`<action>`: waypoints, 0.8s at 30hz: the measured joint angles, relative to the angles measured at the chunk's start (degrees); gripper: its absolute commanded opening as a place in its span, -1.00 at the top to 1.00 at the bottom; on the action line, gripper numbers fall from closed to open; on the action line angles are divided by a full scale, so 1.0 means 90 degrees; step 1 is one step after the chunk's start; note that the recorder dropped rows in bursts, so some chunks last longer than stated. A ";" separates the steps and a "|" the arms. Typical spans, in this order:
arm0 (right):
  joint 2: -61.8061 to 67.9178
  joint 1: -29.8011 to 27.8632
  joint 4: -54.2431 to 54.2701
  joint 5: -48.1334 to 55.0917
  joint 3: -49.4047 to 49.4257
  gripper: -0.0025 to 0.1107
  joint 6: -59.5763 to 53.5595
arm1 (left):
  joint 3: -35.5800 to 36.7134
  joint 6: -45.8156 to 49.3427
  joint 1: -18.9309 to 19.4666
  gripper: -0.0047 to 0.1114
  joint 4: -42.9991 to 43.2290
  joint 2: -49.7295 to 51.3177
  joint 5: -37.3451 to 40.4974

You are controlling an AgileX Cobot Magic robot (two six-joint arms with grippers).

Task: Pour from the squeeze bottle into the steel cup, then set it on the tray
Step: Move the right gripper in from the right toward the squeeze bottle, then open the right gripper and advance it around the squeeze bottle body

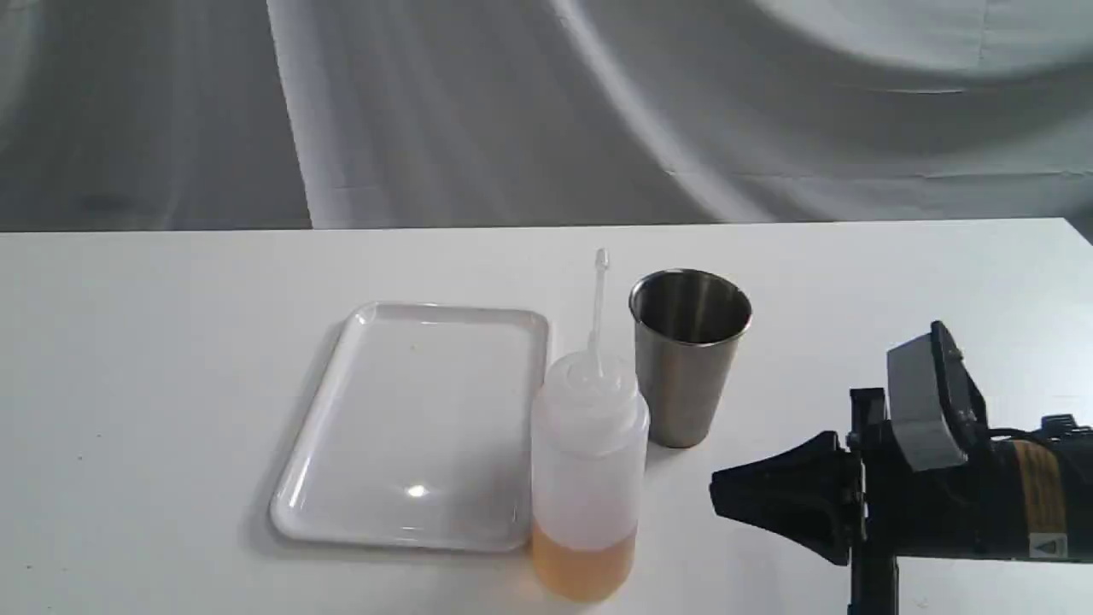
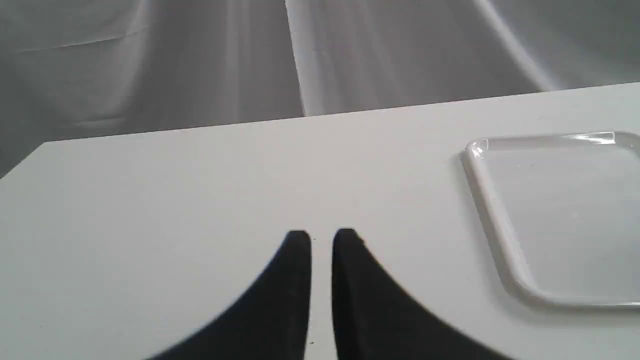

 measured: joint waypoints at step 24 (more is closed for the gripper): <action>0.0410 -0.0305 0.0283 -0.0278 -0.0078 -0.77 -0.0154 | 0.0000 0.0000 0.0000 0.78 0.0000 0.0000 0.0000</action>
